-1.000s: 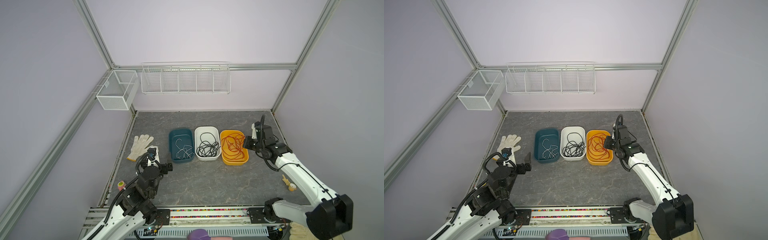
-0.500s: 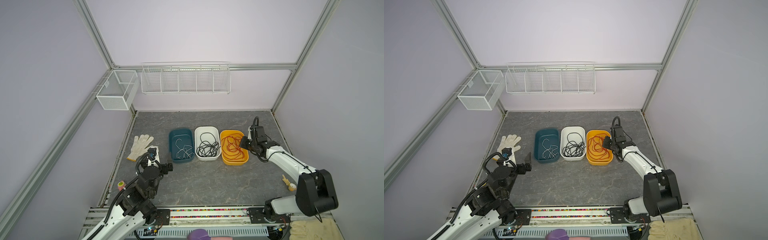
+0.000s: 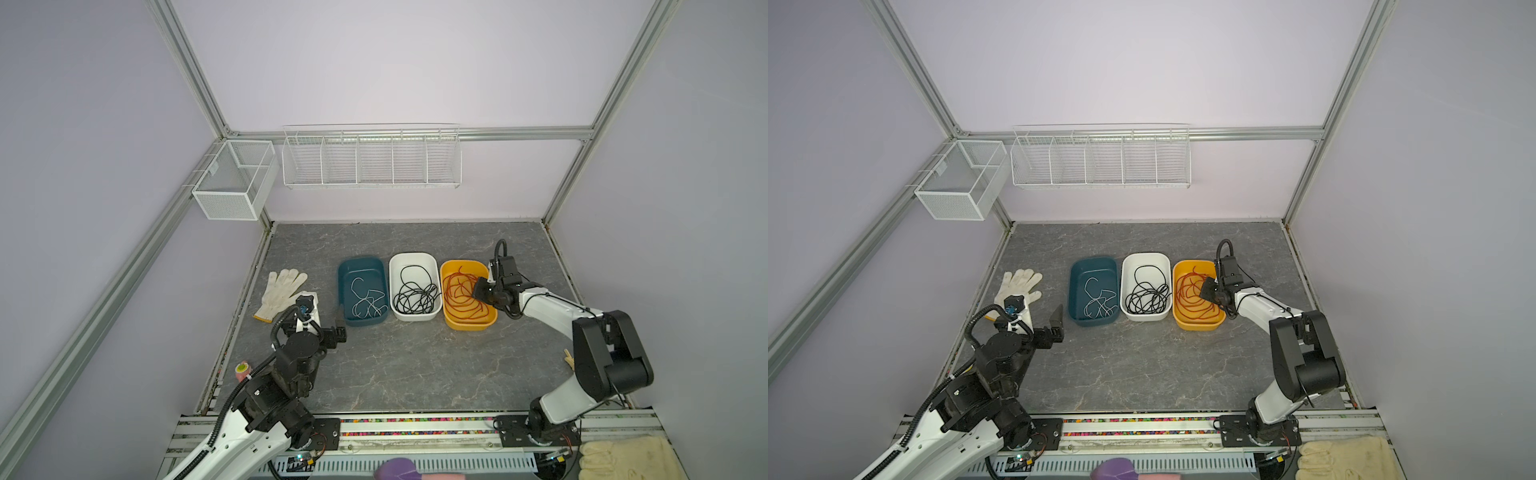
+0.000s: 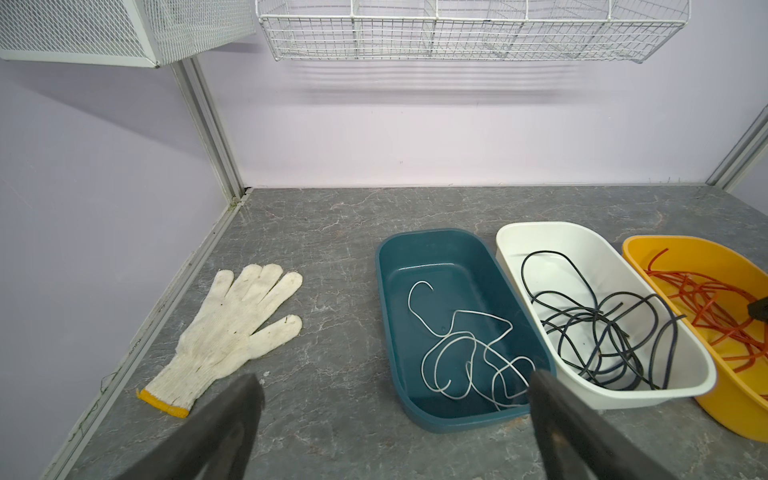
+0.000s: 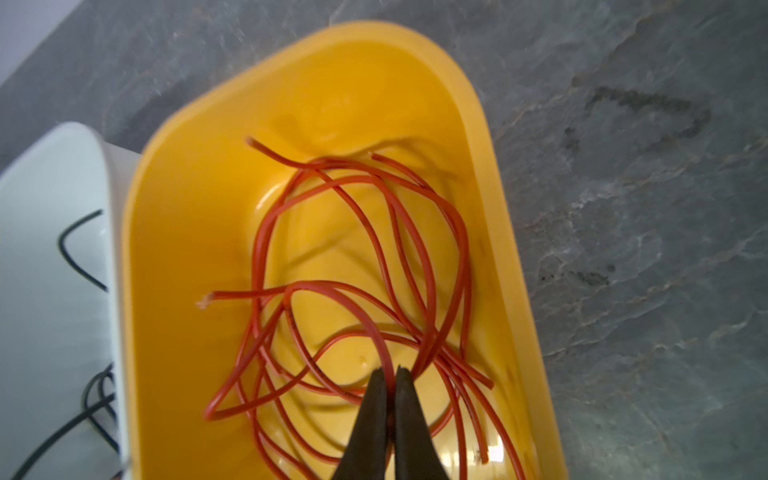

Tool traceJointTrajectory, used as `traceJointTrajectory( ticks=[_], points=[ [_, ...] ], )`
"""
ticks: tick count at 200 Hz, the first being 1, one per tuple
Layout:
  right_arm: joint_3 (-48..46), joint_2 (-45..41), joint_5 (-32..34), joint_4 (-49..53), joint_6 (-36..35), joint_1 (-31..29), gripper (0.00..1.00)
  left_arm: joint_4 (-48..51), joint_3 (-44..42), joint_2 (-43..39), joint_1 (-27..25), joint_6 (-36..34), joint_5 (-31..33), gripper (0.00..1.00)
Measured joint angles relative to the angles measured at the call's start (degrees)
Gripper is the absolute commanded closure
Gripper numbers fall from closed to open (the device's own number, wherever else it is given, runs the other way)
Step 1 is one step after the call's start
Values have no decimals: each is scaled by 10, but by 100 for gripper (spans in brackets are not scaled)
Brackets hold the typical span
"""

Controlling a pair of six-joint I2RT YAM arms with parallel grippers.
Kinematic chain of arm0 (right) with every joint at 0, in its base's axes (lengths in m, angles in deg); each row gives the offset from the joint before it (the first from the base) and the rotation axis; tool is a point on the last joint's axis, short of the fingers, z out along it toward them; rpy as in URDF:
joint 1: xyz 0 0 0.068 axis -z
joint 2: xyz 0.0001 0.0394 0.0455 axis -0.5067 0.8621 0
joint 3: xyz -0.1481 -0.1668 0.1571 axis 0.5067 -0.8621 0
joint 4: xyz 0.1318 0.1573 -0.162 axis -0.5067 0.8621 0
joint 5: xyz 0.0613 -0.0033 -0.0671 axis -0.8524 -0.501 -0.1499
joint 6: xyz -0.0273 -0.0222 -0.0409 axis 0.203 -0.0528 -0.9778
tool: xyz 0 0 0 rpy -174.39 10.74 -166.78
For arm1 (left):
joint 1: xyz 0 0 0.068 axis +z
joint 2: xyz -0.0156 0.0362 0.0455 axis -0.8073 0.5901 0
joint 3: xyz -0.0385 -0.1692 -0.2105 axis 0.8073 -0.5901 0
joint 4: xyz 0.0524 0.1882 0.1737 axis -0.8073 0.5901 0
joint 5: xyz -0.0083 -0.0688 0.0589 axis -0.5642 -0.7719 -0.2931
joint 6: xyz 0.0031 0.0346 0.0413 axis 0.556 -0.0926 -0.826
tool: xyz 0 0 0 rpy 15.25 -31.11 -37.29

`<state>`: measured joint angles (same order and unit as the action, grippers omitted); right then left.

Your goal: Untangle the cables

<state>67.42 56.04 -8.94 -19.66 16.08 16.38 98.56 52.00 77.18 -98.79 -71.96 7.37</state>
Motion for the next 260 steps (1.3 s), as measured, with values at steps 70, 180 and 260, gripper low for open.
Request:
traceJointTrajectory(
  ticks=[70, 180, 260],
  points=[
    [-11, -20, -10, 17, 10, -2, 91, -1, -2, 2, 0, 0, -2, 1],
    [35, -176, -17, 120, -10, -11, 31, 0, -2, 3, 0, 0, -4, 1],
    [116, -311, -23, 214, -80, -18, 12, 5, -2, 9, 0, 6, -4, 1]
  ],
)
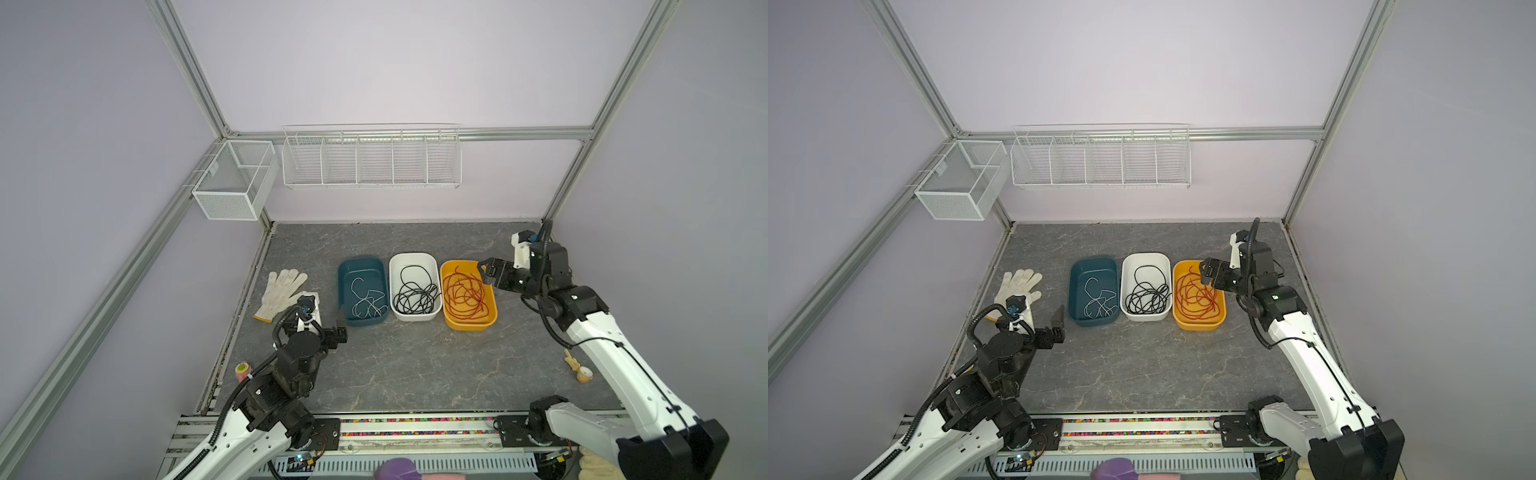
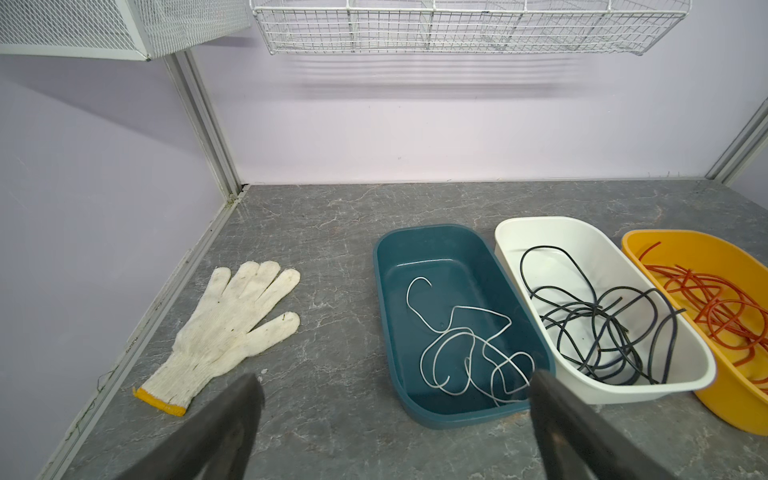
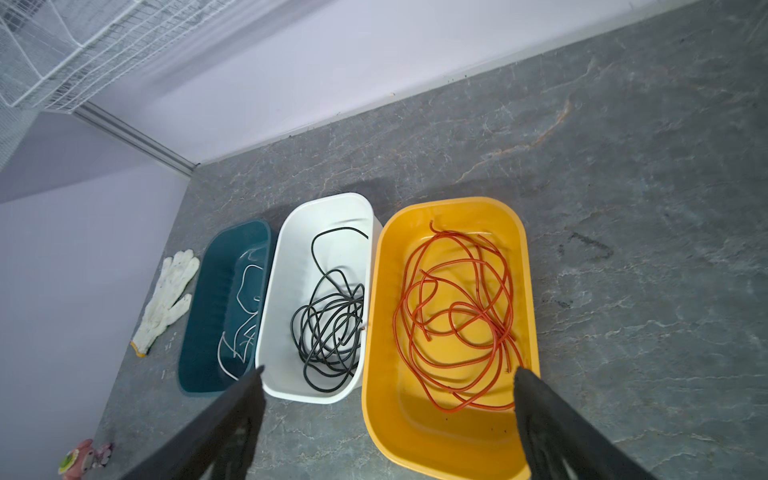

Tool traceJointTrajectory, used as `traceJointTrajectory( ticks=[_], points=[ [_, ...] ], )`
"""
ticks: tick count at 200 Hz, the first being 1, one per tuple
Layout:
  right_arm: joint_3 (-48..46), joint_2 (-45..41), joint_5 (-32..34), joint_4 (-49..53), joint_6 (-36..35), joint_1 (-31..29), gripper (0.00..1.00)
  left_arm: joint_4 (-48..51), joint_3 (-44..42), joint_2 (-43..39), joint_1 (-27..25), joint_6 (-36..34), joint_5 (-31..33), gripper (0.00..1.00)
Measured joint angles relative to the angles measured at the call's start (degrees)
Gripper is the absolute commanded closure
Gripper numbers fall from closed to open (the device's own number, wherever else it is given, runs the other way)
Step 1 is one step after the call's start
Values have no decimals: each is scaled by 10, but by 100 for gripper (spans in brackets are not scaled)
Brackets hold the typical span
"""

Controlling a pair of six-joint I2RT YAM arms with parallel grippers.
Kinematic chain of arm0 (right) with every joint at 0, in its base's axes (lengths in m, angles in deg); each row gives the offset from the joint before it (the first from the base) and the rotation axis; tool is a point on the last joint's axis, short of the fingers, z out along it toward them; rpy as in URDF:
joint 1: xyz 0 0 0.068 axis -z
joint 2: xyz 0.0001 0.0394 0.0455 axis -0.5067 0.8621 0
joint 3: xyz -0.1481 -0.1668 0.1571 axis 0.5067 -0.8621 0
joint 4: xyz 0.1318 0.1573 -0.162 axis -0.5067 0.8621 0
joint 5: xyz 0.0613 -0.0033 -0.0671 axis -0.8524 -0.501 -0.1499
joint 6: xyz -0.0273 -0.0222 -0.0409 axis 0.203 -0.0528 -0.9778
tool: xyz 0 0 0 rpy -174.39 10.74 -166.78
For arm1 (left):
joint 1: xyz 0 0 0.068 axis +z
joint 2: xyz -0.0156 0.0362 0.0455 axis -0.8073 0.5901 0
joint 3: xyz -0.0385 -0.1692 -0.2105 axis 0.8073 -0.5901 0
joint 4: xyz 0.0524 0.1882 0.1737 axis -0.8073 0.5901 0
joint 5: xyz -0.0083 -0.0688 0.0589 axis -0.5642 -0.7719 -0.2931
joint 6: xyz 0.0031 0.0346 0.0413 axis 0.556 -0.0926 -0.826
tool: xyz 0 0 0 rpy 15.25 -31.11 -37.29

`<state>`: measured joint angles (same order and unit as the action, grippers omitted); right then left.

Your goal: Untangle the cables

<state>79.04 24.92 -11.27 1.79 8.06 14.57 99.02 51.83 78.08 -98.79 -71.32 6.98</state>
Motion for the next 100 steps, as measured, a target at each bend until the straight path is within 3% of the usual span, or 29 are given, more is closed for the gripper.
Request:
traceJointTrajectory(
  ticks=[46, 100],
  points=[
    [9, -80, 33, 36, -26, -2, 12, 23, 19, 48, 0, 24, -2, 1],
    [-38, -160, 55, 47, -40, -2, 12, 54, 100, 100, 0, 79, 0, 1]
  ],
)
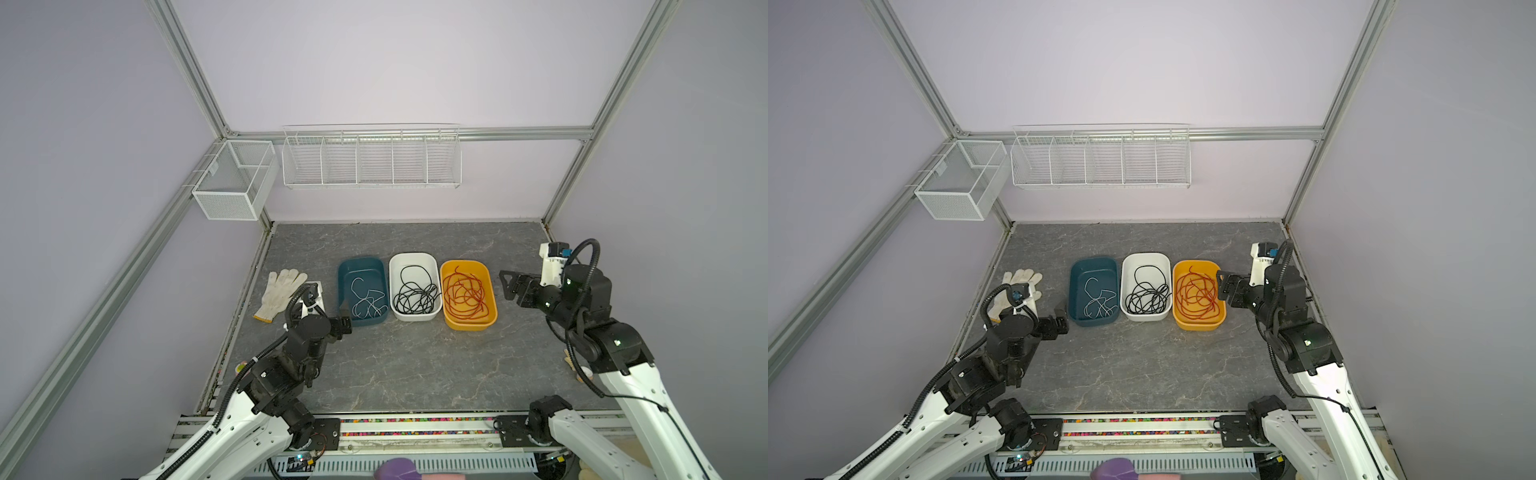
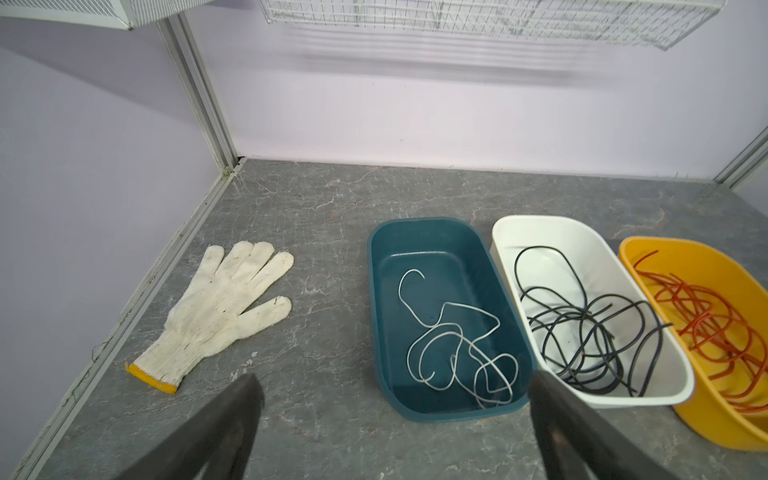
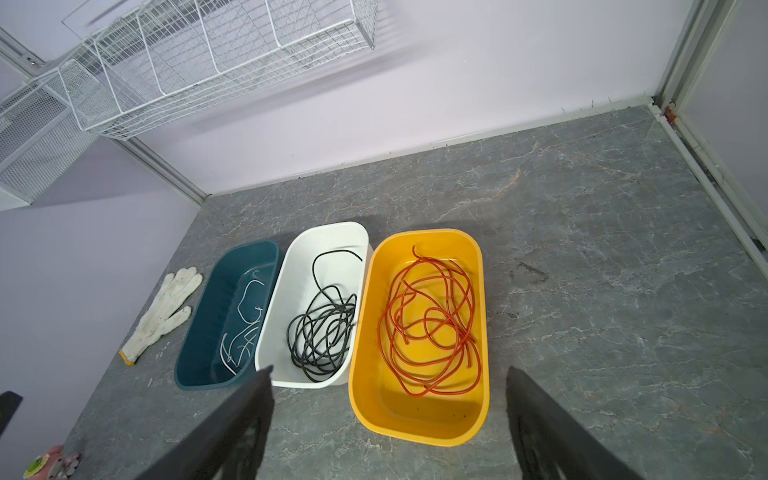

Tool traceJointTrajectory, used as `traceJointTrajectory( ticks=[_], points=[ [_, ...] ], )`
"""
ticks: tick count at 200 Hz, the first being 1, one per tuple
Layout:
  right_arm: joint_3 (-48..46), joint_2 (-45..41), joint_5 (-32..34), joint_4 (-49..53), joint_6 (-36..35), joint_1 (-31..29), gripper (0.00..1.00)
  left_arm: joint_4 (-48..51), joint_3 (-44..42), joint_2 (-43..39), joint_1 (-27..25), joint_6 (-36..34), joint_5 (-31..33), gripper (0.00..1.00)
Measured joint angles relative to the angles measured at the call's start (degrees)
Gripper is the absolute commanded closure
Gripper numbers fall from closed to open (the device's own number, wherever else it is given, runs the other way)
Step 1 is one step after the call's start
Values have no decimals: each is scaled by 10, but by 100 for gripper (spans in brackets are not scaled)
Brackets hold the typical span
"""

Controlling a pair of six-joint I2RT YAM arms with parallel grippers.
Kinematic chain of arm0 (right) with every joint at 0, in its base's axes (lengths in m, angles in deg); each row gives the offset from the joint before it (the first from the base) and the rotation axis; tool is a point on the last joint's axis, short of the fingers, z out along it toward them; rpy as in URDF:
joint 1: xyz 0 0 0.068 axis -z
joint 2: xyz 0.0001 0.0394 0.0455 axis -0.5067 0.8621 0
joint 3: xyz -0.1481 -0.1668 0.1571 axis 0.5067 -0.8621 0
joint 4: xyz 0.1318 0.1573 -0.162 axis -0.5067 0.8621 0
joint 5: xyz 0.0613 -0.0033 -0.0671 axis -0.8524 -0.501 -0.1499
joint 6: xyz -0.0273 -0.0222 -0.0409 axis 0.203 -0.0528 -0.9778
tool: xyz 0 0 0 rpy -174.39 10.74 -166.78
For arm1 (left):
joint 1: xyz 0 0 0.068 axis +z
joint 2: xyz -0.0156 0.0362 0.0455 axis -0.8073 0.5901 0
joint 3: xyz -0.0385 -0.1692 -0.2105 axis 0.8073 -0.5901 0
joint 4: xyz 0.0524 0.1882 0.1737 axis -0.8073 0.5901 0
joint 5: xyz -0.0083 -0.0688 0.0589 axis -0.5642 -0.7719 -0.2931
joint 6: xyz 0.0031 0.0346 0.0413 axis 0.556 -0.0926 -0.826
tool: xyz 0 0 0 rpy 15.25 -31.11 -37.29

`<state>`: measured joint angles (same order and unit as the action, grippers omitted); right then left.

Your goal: Untangle the cables

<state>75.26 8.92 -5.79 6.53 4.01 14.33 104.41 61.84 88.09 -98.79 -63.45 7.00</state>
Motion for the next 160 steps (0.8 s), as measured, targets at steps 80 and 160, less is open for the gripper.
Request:
traceJointTrajectory(
  ticks=[80, 160],
  points=[
    [-64, -71, 10, 14, -7, 0, 12, -47, 3, 99, 25, 7, 35, 1],
    [-197, -186, 86, -27, -14, -1, 12, -286, -83, 259, 191, -47, 46, 1]
  ],
)
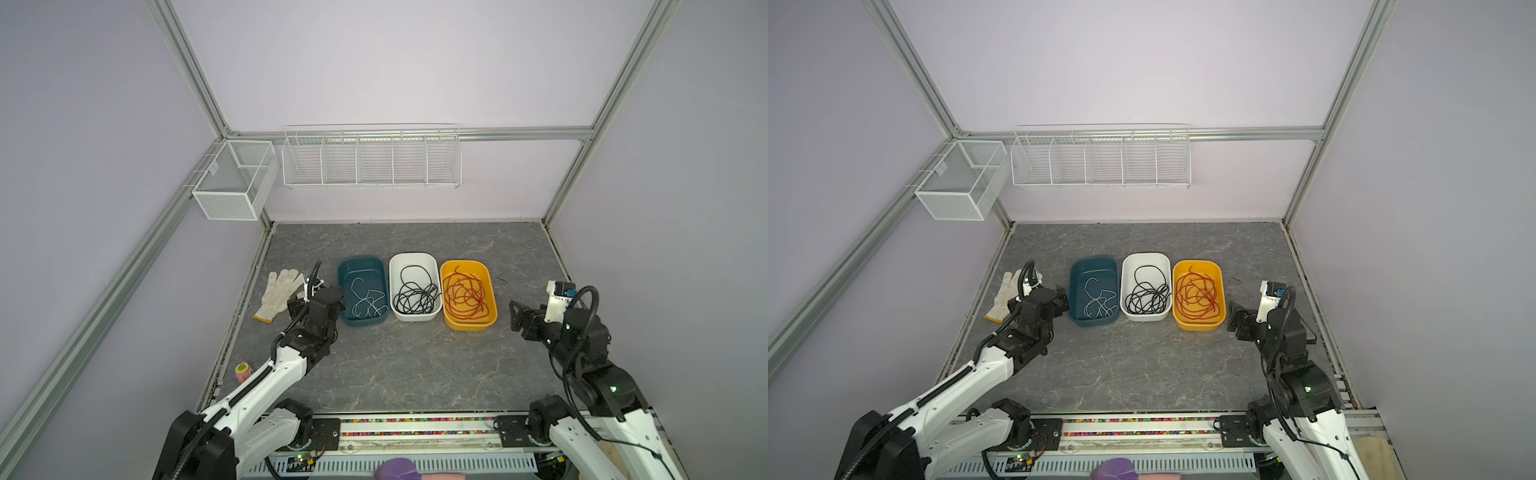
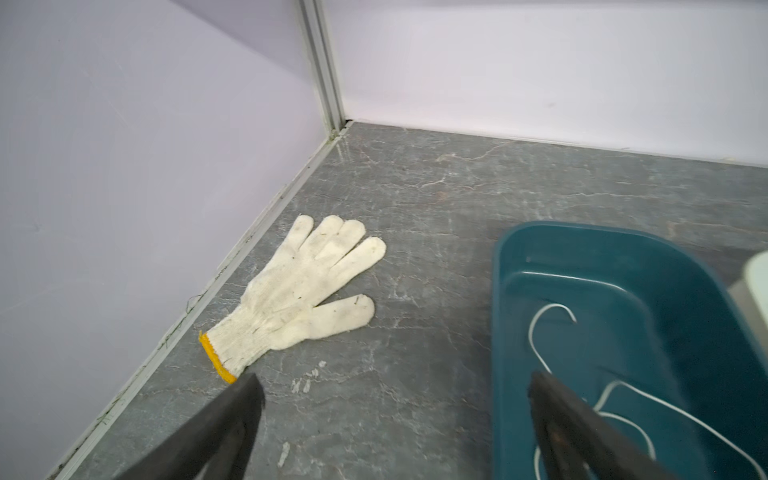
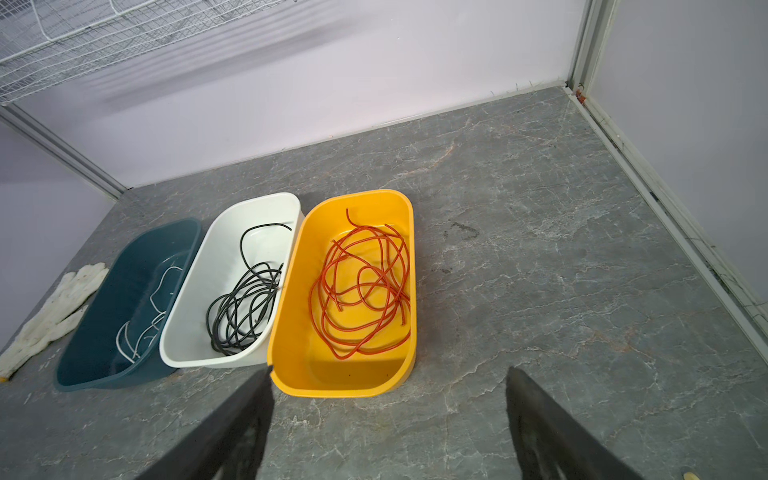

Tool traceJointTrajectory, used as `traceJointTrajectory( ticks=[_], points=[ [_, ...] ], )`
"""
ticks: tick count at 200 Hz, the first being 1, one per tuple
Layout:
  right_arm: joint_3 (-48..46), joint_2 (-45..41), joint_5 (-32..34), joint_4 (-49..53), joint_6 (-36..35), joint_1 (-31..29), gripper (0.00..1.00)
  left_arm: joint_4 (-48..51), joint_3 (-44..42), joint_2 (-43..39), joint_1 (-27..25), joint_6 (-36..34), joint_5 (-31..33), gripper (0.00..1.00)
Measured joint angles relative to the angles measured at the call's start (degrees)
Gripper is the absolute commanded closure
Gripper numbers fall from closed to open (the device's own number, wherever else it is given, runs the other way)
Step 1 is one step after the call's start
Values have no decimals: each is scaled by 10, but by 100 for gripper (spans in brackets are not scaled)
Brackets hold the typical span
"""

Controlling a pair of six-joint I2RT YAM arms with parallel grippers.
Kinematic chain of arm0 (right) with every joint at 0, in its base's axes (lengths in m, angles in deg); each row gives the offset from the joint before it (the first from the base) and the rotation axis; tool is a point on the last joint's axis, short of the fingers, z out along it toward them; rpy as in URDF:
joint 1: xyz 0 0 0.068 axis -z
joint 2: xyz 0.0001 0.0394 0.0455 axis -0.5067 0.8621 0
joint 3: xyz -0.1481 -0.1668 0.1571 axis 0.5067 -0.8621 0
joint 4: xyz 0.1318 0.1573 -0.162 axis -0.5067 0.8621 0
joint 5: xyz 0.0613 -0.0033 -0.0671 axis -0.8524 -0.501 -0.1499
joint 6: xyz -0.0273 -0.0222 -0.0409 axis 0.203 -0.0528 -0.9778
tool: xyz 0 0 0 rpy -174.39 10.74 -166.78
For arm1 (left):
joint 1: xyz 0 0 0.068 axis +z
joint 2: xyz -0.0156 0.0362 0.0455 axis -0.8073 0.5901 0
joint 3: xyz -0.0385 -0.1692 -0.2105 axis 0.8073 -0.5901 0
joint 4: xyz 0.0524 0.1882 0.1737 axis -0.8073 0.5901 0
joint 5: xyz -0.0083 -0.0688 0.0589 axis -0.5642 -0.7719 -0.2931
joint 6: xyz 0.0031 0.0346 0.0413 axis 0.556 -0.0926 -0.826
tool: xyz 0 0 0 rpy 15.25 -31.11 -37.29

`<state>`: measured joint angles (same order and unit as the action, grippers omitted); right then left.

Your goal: Untangle the cables

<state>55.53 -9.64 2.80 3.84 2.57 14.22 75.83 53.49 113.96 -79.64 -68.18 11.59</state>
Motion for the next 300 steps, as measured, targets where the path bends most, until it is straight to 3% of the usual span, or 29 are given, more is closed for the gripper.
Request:
traceJointTrajectory(
  ticks=[62, 136, 214, 265, 300],
  points=[
    [-10, -2, 0, -15, 13, 0, 12, -253, -59, 96, 65, -118, 7, 1],
    [-58, -9, 4, -54, 13, 0, 12, -401, -82, 214, 112, -163, -59, 1],
    [-95, 16, 75, -135, -35, 0, 12, -452, -77, 240, 129, -165, -90, 1],
    [-179, 25, 120, -277, -70, 0, 12, -466, -80, 251, 184, -158, -191, 1],
    [-210, 111, 156, -393, -84, 10, 12, -467, -80, 266, 188, -146, -209, 1]
  ],
)
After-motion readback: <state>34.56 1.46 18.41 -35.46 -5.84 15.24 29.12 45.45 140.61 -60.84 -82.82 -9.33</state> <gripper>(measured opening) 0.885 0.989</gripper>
